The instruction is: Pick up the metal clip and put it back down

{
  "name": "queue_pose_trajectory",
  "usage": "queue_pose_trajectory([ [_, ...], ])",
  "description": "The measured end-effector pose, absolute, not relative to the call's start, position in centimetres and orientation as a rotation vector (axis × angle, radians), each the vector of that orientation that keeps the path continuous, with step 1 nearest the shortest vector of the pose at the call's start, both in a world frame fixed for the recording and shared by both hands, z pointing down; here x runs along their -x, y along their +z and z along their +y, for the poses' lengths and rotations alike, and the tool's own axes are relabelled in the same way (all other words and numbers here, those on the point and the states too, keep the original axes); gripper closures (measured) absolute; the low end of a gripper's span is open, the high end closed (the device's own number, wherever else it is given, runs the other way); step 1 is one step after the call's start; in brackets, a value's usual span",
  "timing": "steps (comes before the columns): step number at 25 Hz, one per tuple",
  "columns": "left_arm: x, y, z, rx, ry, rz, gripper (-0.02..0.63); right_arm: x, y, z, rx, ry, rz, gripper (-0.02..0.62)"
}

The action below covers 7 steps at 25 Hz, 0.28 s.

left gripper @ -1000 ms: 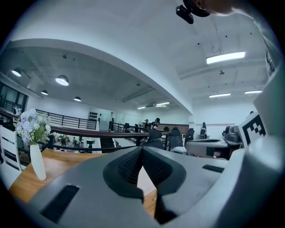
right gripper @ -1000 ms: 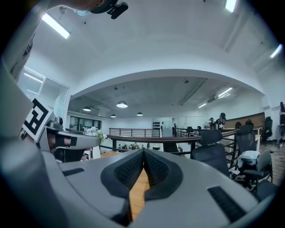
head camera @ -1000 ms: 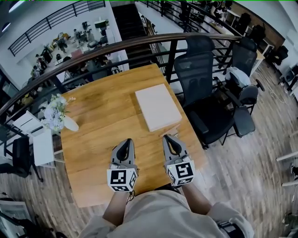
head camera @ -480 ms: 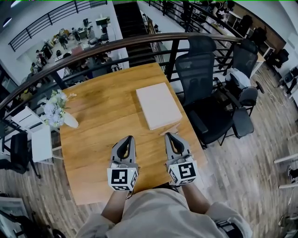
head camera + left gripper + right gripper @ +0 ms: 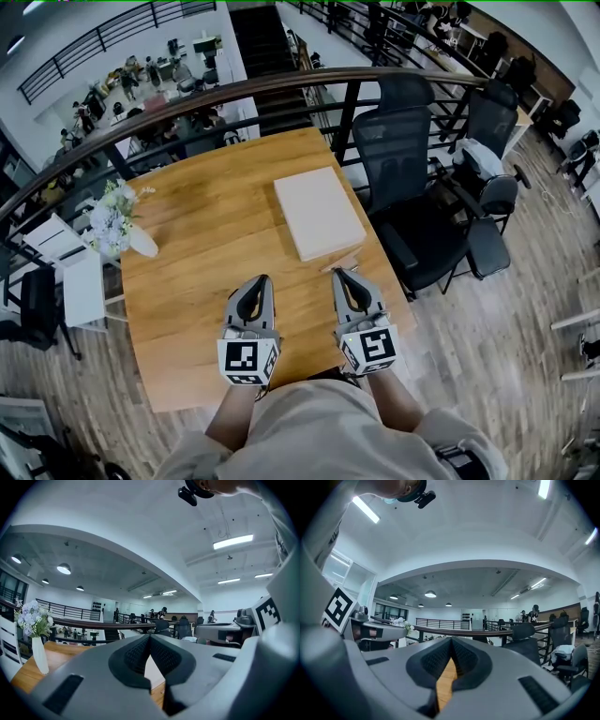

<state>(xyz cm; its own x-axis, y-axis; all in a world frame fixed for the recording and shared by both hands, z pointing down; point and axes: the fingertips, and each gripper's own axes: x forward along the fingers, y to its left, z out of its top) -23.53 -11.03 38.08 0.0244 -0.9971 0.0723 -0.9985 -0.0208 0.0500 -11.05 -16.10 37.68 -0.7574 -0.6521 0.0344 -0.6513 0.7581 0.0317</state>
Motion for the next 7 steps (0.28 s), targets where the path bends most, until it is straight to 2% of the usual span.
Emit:
queue_pose_trajectory([
  [7,23.34,38.48,-10.79,-2.183,0.03,-2.137,0.583,10.62,38.06,-16.05,-1.094,-0.022,-2.895,0.569],
])
